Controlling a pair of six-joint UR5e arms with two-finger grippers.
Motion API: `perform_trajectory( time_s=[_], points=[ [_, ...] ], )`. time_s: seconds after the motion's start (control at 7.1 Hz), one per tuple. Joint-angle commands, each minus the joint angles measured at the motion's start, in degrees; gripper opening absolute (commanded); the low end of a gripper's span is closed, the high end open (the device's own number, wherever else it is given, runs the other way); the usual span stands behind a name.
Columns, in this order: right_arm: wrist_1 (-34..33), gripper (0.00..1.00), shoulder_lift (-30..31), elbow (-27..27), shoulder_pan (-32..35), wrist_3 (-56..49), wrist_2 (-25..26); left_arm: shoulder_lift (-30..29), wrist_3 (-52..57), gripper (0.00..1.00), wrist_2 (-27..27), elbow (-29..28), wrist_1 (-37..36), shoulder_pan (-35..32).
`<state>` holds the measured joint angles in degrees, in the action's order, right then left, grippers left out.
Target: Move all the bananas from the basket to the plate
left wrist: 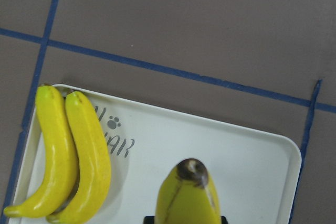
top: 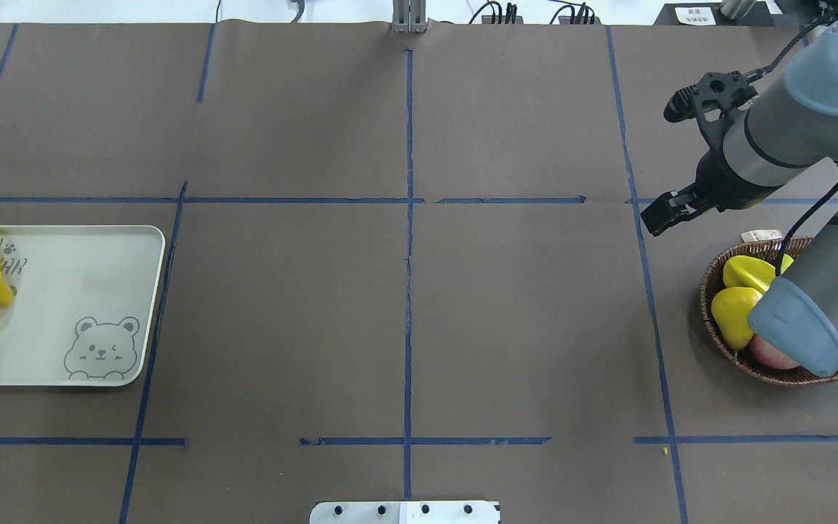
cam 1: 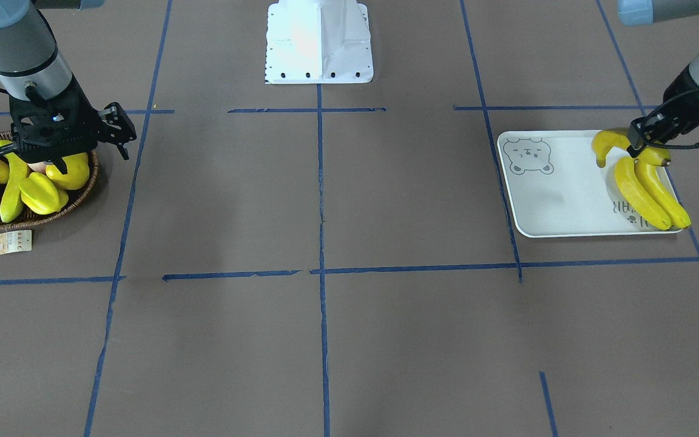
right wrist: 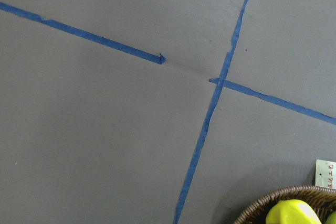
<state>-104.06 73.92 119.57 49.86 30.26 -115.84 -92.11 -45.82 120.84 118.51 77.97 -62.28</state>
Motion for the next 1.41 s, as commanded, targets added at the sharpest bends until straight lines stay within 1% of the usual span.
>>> perform_trajectory(
  time_s=[0.0,0.28,0.42,0.56,0.7,0.85,0.99,1.13,1.27],
  points=[
    [0.00,1.00,0.44,-0.13,0.15,-1.08,0.00,-0.53,0.03,0.00,-9.97,0.42,-5.81,7.66],
    [0.09,1.00,0.44,-0.13,0.15,-1.08,0.00,-1.31,-0.58,0.00,-14.47,-0.46,-10.45,13.47],
    [0.09,1.00,0.44,-0.22,0.15,-1.08,0.00,-2.80,-0.58,0.00,-14.58,-2.99,-10.47,14.11],
    [0.09,1.00,0.44,-0.22,0.15,-1.08,0.00,-4.03,-0.41,0.02,-14.75,-5.89,-10.47,14.20],
    [0.09,1.00,0.35,-0.22,0.06,-1.08,0.00,-4.22,-0.06,0.04,-16.23,-7.48,-10.30,14.20],
    [0.09,1.00,0.35,-0.22,0.06,-1.08,0.09,-4.48,0.20,0.13,-17.03,-9.07,-10.21,14.20],
    [0.09,1.00,0.35,-0.22,0.06,-1.08,0.09,-5.44,0.21,0.38,-17.04,-11.00,-10.12,14.29],
    [0.17,1.00,0.35,-0.30,0.06,-1.08,0.09,-6.41,0.29,0.60,-18.43,-13.10,-9.86,14.29],
    [0.09,1.00,0.35,-0.30,0.15,-1.08,0.09,-6.41,4.38,0.79,-20.88,-14.08,-8.55,14.21]
  ],
)
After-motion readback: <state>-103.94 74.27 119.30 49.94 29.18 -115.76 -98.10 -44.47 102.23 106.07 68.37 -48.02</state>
